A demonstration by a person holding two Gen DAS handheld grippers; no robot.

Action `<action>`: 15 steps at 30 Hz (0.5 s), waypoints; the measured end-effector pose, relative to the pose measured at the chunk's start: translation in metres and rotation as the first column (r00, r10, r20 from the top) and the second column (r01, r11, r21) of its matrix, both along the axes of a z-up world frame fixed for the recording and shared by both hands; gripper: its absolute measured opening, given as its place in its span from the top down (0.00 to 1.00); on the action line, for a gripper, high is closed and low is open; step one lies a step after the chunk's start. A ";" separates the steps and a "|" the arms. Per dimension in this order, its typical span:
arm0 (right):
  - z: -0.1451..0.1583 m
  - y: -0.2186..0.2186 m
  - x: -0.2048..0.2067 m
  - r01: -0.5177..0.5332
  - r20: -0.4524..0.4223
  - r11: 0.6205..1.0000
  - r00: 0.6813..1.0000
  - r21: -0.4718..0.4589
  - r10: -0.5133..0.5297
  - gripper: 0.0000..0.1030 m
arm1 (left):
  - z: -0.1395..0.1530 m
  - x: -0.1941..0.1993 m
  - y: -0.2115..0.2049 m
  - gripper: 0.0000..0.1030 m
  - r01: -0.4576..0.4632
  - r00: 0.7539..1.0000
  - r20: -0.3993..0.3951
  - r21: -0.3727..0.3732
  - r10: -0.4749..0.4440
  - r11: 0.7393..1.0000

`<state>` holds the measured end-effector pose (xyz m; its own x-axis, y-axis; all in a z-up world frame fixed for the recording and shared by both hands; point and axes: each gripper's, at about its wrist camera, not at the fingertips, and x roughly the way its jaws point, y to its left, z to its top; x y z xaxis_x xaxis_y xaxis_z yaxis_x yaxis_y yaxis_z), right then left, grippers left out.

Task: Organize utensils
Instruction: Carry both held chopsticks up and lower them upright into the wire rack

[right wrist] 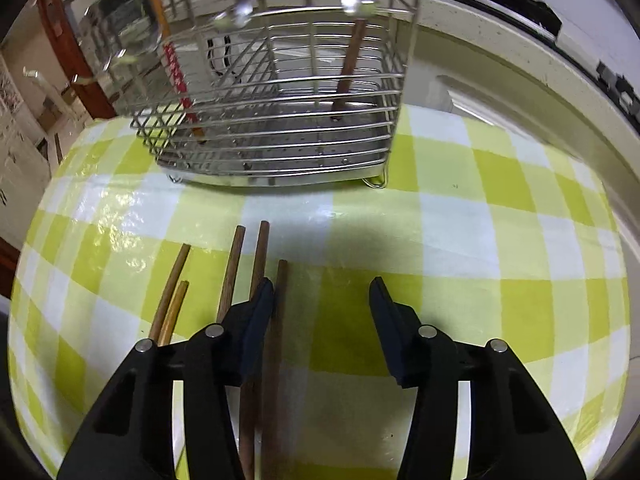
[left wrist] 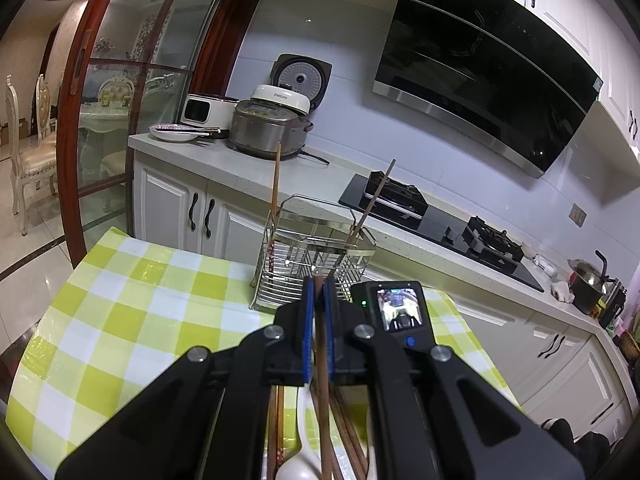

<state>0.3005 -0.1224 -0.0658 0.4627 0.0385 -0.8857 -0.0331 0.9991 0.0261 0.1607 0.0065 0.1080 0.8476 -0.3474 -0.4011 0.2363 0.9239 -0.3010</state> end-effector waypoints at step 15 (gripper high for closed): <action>0.071 -0.012 -0.030 -0.059 0.180 0.995 0.983 0.084 0.043 0.93 | 0.030 0.008 -0.016 0.95 0.039 0.999 0.035 0.063 -0.041 0.997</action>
<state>0.2702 -0.1346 0.0055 0.6079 0.1406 -0.7815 -0.0961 0.9900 0.1034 0.1691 -0.0094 0.1382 0.8477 -0.3571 -0.3923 0.2834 0.9300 -0.2341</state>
